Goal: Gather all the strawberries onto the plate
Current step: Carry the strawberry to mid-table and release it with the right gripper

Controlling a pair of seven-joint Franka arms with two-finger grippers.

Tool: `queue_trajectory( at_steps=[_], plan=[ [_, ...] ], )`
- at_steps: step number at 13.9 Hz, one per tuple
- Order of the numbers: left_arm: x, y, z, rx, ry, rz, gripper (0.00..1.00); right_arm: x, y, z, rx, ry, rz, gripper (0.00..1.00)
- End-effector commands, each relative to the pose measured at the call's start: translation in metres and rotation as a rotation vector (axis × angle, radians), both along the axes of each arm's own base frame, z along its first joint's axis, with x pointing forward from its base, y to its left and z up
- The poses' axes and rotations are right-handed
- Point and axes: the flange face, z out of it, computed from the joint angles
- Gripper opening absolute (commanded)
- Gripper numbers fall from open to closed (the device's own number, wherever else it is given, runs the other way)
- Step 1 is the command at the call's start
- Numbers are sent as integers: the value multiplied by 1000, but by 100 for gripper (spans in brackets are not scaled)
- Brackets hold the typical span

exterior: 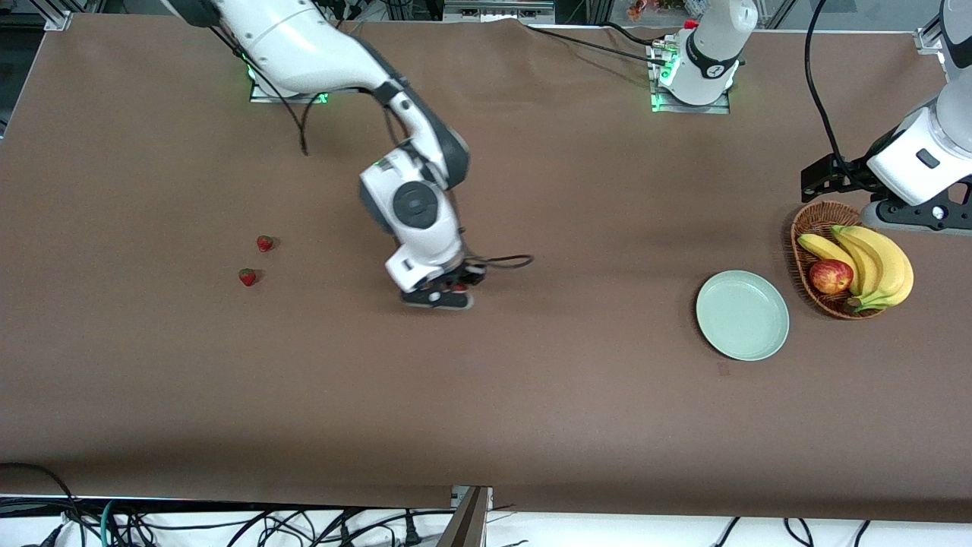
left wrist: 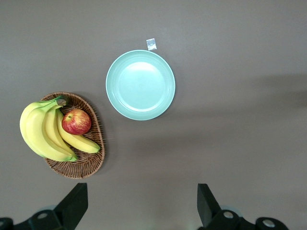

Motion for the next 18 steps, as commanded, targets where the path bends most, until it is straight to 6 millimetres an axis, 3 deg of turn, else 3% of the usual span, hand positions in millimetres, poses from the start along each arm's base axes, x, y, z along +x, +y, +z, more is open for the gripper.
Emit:
queue_trajectory(
  at_steps=[1, 3, 5, 6, 7, 9, 12, 15, 16, 18],
  plan=[
    [4, 1, 5, 6, 2, -17, 100, -14, 47, -18, 51, -48, -38, 0],
    [4, 1, 5, 6, 2, -17, 100, -39, 78, -34, 117, -76, -90, 0],
    [3, 1, 6, 6, 1, -17, 100, -55, 92, -48, 138, -79, -103, 0],
    [3, 1, 6, 6, 1, -17, 100, -55, 92, -49, 135, -76, -105, 30],
    [3, 1, 6, 6, 1, -17, 100, -51, 89, -43, 132, -79, -109, 98],
    [3, -2, 6, 6, 4, -20, 100, -31, 70, -26, 101, -85, -116, 100],
    [2, -3, 12, -5, -8, -20, 100, 36, -14, 34, 12, -38, -65, 100],
    [6, -8, 5, -7, -3, -28, 100, 79, -104, 62, -83, 48, 45, 100],
    [8, -13, -5, -5, 15, -37, 100, 92, -138, 70, -104, 77, 71, 100],
    [24, -25, -46, -2, 88, -59, 100, 112, -208, 72, -147, 164, 173, 100]
  ],
)
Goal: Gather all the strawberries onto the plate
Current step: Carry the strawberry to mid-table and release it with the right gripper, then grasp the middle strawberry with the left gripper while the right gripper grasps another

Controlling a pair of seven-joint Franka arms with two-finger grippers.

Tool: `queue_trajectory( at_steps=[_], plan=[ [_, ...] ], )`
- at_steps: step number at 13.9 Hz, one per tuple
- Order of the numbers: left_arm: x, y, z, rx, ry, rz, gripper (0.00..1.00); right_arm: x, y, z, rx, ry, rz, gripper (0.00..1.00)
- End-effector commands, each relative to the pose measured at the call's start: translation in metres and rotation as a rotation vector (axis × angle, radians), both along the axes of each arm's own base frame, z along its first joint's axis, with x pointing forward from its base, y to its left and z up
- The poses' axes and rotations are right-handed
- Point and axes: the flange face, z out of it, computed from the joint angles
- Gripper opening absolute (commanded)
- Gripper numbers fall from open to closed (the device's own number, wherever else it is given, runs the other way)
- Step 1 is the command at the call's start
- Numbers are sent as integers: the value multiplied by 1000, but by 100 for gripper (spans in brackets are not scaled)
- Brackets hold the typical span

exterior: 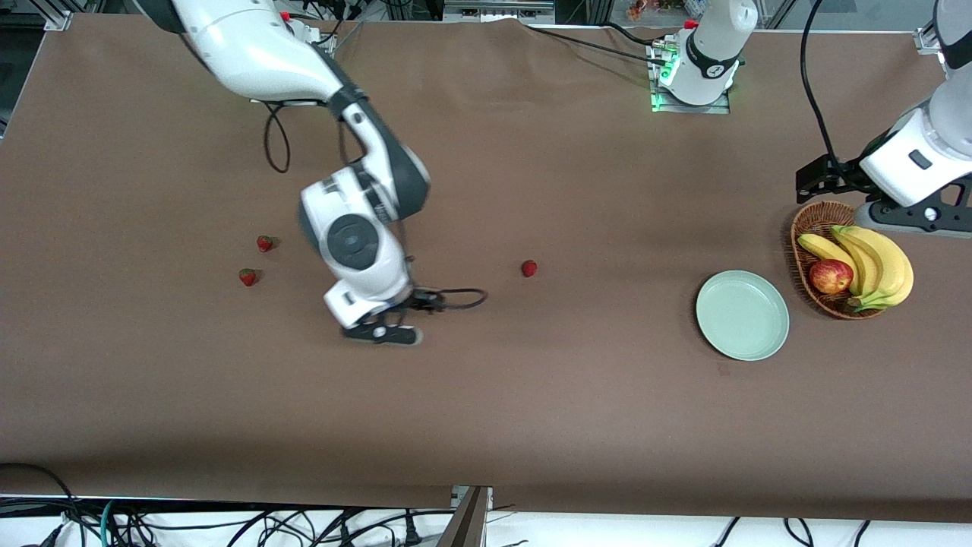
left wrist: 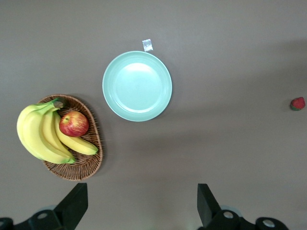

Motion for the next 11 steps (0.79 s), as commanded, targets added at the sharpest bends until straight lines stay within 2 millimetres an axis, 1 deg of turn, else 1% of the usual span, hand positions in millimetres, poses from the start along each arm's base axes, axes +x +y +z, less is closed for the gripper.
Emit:
queue_trajectory(
  at_steps=[1, 2, 4, 5, 6, 7, 8, 9, 10, 11],
  plan=[
    [18, -13, -39, -2, 78, -33, 100, 13, -81, -3, -33, 124, 121, 100],
    [16, -34, -46, 1, 93, -55, 100, 18, -118, -8, -41, 185, 140, 100],
    [14, -82, -75, 11, 134, -69, 100, 27, -189, -16, -24, 252, 164, 100],
    [17, -107, -96, 7, 150, -25, 100, 29, -222, -22, -16, 271, 149, 100],
    [26, -119, -116, -25, 145, 41, 100, 29, -248, -30, -9, 285, 129, 100],
    [31, -132, -139, -67, 154, 93, 100, 25, -268, -41, -6, 304, 109, 100],
    [35, -151, -164, -90, 163, 115, 100, 22, -278, -50, -6, 313, 95, 100],
    [37, -173, -191, -88, 159, 136, 100, 17, -285, -53, -10, 317, 87, 100],
    [31, -205, -216, -70, 151, 166, 100, 11, -286, -58, -13, 314, 87, 100],
    [26, -233, -236, -53, 130, 221, 100, 2, -295, -65, -22, 308, 77, 100]
  ],
)
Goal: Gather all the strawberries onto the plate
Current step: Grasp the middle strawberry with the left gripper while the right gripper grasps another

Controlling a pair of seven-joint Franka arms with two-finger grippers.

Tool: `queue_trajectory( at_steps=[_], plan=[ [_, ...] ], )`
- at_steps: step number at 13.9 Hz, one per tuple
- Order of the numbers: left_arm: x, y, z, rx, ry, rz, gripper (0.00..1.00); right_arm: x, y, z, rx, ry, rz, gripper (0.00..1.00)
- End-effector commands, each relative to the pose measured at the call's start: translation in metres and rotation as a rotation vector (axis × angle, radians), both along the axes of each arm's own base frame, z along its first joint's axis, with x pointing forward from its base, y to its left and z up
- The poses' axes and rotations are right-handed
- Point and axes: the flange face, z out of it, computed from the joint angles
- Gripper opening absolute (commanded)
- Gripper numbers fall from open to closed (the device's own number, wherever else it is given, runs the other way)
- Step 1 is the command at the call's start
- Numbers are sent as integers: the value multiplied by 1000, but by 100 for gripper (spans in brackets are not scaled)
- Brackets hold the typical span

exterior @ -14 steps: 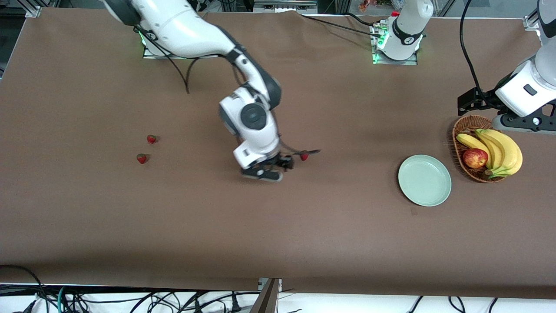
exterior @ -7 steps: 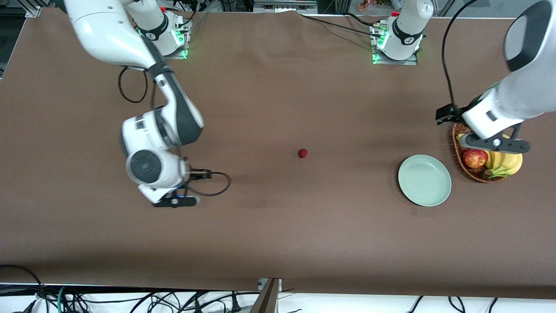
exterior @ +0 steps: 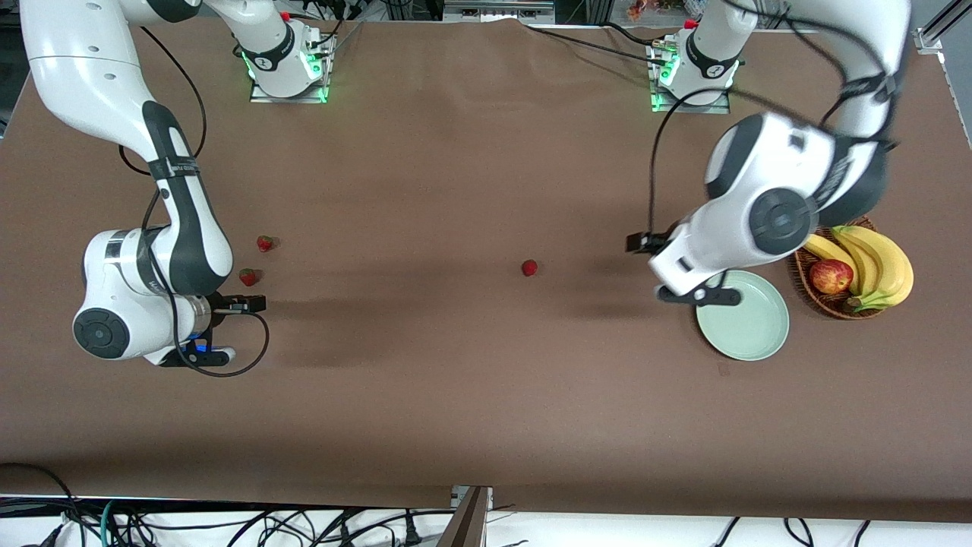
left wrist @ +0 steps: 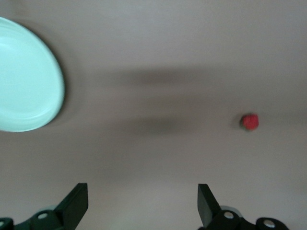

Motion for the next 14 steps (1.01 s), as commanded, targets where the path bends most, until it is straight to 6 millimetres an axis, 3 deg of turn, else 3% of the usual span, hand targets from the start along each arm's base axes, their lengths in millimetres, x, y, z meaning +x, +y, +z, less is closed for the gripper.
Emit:
queue_trajectory(
  at_steps=[1, 3, 5, 7, 11, 12, 14],
  plan=[
    [-16, -75, -51, 40, -14, 111, 100, -32, -2, -7, -14, -27, 28, 100],
    [-30, -120, -79, 49, -39, 153, 100, -46, -16, -21, -9, -63, 56, 100],
    [-38, -148, -104, 40, -87, 183, 100, -53, -23, -33, -5, -70, 66, 100],
    [-40, -158, -120, 25, -182, 145, 100, -61, -24, -43, -4, -57, 67, 100],
    [-66, -169, -168, -13, -240, 122, 100, -76, -29, -59, 1, -59, 85, 99],
    [-71, -172, -177, -17, -247, 114, 100, -78, -31, -62, 4, -57, 91, 96],
    [-76, -179, -189, -29, -258, 119, 100, -79, -37, -63, 4, -53, 97, 79]
  ],
)
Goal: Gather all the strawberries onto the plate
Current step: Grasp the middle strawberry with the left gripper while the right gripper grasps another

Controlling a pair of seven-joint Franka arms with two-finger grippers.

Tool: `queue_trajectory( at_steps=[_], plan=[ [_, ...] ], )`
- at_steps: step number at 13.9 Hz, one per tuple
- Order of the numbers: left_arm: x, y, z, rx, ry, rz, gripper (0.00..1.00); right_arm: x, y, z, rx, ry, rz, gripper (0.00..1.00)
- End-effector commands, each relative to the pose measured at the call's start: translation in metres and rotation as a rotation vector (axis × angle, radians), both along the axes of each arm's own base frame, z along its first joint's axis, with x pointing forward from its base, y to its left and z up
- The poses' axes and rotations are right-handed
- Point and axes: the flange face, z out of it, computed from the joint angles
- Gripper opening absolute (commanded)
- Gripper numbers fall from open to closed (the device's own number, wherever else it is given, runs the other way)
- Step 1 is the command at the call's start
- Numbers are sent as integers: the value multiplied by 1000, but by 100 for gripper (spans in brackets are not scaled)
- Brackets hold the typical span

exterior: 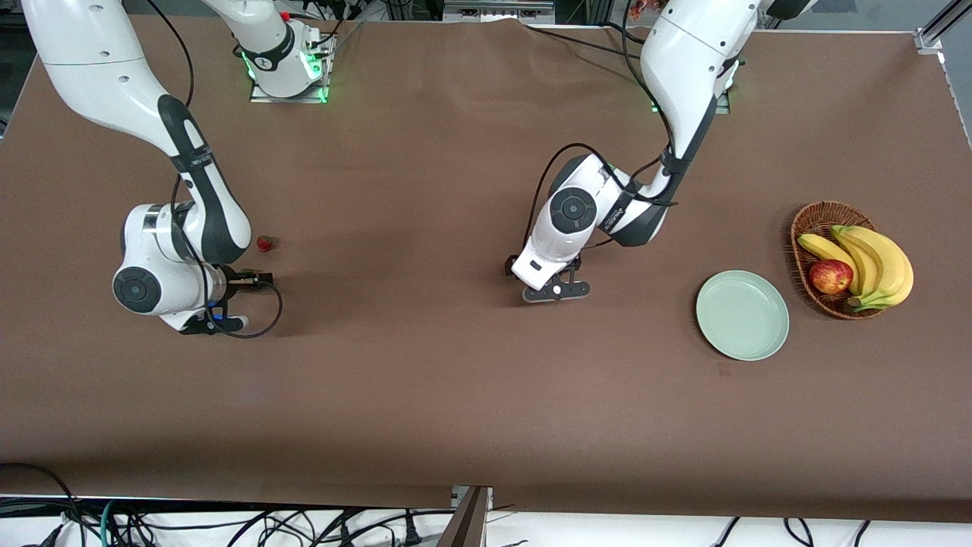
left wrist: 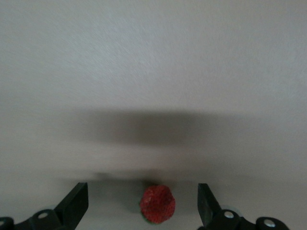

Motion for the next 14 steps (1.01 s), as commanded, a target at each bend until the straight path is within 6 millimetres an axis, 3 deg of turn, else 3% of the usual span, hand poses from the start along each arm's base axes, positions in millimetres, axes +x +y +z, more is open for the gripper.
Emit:
queue_trajectory(
  at_steps=[1, 2, 5, 6, 9, 11, 14],
  plan=[
    [-10, -9, -7, 9, -25, -11, 100, -10, -7, 10, 4, -5, 36, 65],
    [-11, -9, -9, 11, -23, -13, 89, -11, -11, 10, 3, -2, 40, 50],
    [-13, -10, -9, 12, -20, -16, 35, -11, -13, 10, 3, 0, 43, 11],
    [-12, -10, -7, 11, -21, -16, 24, -11, -13, 10, 4, 2, 42, 2],
    [-8, -2, 2, 22, -10, -19, 8, 0, -7, 24, 9, -29, 38, 0],
    [8, 23, 18, 52, 16, -49, 7, 15, 26, 41, 34, -74, 66, 0],
    [53, 113, 54, 63, 68, -178, 9, 30, 81, 53, 80, -120, -21, 0]
  ],
)
